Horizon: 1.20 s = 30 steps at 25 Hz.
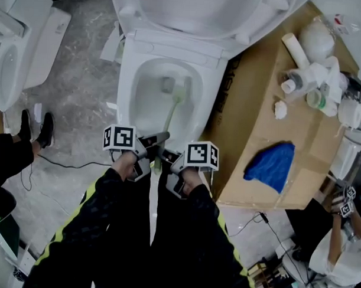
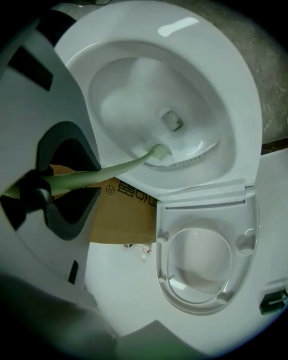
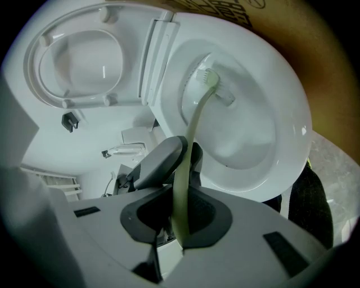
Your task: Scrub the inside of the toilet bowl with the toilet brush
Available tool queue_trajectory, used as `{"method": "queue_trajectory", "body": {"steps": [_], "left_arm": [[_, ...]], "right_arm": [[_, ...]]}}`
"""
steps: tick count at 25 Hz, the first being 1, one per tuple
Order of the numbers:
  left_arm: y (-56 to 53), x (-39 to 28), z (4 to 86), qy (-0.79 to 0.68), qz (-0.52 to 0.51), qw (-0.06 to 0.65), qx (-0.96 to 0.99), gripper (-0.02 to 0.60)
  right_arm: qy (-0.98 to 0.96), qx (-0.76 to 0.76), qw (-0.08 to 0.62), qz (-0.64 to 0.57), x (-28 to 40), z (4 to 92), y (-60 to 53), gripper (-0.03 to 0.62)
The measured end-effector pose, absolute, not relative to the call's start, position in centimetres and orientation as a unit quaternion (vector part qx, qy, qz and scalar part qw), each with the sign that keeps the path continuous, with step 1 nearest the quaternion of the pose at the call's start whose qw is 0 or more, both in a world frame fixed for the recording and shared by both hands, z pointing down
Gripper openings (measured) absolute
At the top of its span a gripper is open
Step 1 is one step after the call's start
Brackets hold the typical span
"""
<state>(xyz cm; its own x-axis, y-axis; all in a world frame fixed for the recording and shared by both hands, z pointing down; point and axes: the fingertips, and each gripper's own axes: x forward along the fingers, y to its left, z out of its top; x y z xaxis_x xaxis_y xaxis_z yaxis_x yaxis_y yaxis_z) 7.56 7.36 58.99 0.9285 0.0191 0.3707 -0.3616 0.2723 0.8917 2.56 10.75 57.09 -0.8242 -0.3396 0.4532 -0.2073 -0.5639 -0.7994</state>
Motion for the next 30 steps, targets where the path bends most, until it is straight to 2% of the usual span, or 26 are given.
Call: {"method": "queue_trajectory", "body": {"steps": [11, 30], "left_arm": [[6.8, 7.4, 49.6, -0.174, 0.103, 0.758, 0.62, 0.097], [7.0, 9.4, 34.2, -0.194, -0.007, 0.742, 0.641, 0.097]], "right_arm": [[0.506, -0.249, 0.02, -0.825, 2.7, 47.6, 10.9, 0.058], [0.584, -0.202, 0.0, -0.786, 4.5, 33.5, 11.9, 0.058]]}}
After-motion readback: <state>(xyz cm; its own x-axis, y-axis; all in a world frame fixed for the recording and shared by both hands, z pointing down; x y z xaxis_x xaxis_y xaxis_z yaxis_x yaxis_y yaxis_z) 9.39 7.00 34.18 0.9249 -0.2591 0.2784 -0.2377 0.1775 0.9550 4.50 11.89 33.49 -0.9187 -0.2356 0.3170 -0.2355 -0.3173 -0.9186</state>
